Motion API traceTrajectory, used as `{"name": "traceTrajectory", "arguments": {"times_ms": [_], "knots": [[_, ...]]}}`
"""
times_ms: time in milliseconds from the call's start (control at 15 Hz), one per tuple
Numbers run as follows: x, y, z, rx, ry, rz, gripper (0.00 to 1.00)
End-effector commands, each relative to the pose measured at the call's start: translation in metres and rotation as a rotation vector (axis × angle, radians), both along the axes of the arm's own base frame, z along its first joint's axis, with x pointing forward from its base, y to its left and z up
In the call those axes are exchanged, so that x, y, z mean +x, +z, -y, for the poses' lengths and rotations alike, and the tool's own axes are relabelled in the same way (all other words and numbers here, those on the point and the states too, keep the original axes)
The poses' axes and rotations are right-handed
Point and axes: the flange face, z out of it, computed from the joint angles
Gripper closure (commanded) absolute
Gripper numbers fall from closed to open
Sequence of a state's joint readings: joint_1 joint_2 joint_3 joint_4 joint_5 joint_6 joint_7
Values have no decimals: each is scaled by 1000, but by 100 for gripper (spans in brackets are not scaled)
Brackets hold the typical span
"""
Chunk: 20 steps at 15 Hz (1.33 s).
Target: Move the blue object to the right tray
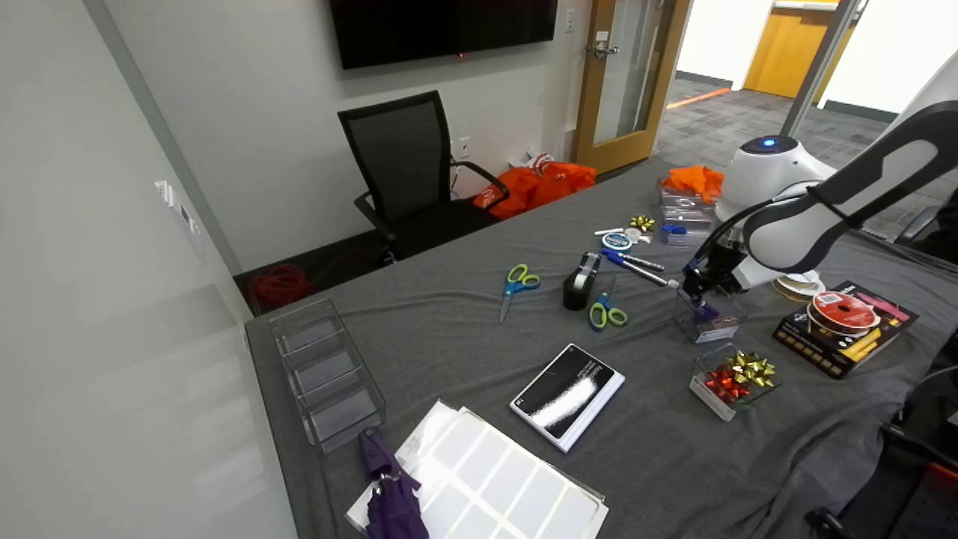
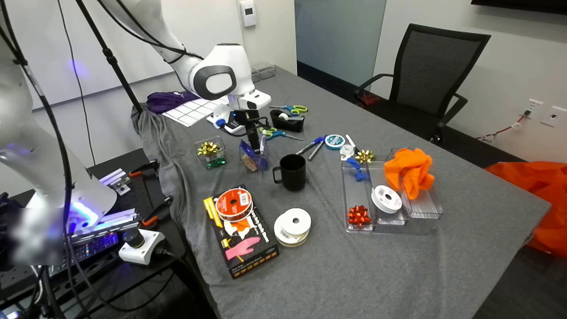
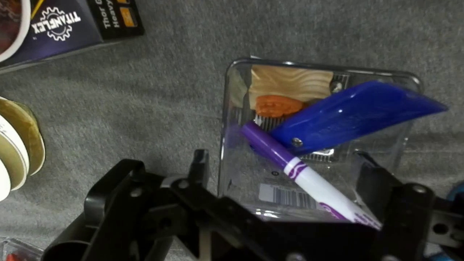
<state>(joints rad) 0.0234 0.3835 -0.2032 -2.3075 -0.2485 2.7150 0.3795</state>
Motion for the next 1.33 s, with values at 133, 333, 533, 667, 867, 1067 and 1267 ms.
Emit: {"name": "traceTrajectory", "arguments": {"times_ms": [133,333,533,667,867,1067,1267], "knots": [[-9,-24,-3,30,-58,24,0],[-14,-31,-7,59,-78,29,0],[-16,-31,-9,54,-89,22,0],[-17,-28,-9,38,-75,12,0],[-19,-21,-4,7,-47,-9,0],[-20,-13,3,-30,-20,-29,0],[-22,-6,5,-31,-8,-35,0]]}}
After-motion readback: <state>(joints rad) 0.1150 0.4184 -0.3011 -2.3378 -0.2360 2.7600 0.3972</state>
